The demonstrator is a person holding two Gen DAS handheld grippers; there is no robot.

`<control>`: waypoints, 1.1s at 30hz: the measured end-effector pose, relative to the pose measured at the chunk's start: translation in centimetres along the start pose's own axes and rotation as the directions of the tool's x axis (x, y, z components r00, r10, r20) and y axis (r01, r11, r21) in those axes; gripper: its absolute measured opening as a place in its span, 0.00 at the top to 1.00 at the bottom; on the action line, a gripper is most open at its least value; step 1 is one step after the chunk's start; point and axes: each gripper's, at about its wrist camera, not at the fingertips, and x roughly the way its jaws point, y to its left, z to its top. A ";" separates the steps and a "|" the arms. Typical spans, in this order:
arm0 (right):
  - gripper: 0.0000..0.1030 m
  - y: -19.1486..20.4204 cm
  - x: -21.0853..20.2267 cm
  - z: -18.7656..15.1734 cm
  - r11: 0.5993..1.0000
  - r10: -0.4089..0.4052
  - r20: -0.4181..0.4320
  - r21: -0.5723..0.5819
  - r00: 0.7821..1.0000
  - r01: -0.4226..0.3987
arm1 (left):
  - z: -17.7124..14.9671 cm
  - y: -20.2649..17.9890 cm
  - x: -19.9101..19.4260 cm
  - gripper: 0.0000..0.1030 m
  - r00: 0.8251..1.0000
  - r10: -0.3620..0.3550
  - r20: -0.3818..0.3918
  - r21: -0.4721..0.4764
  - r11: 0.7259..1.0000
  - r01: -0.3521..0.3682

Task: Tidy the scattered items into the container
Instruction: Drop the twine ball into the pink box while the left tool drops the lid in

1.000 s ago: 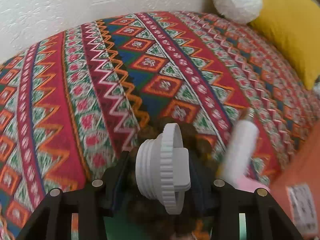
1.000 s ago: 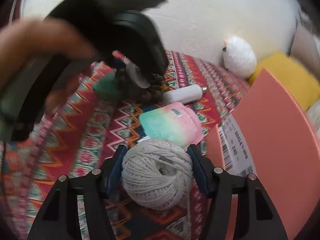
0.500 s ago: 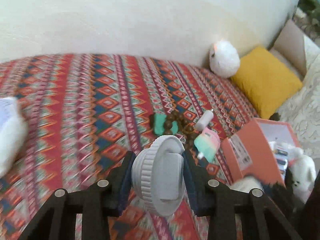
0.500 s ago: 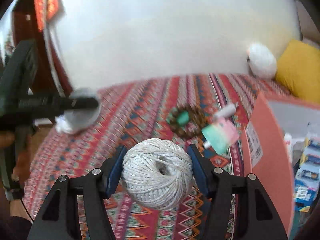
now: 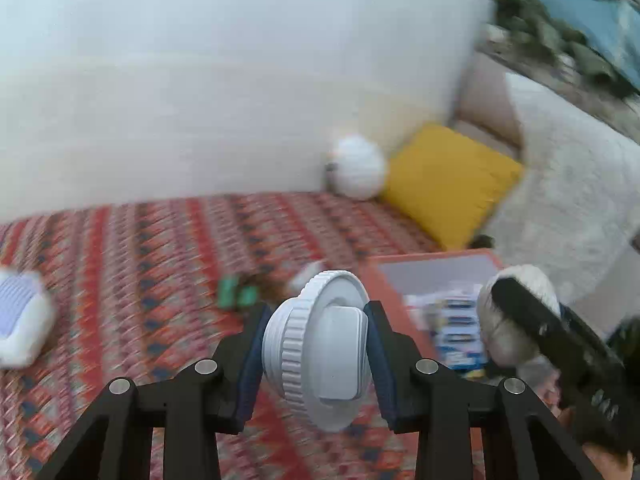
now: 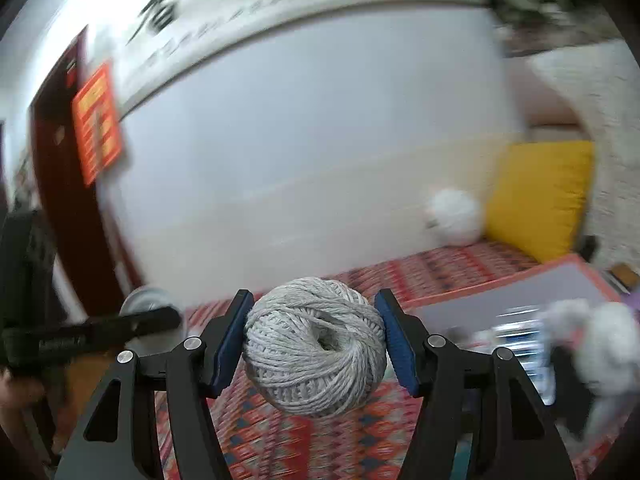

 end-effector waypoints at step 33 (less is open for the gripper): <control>0.07 -9.0 -3.0 2.0 0.978 -0.200 -0.007 0.058 0.980 0.200 | 1.5 -9.7 9.7 0.23 0.998 0.011 -0.067 0.091 0.996 -0.005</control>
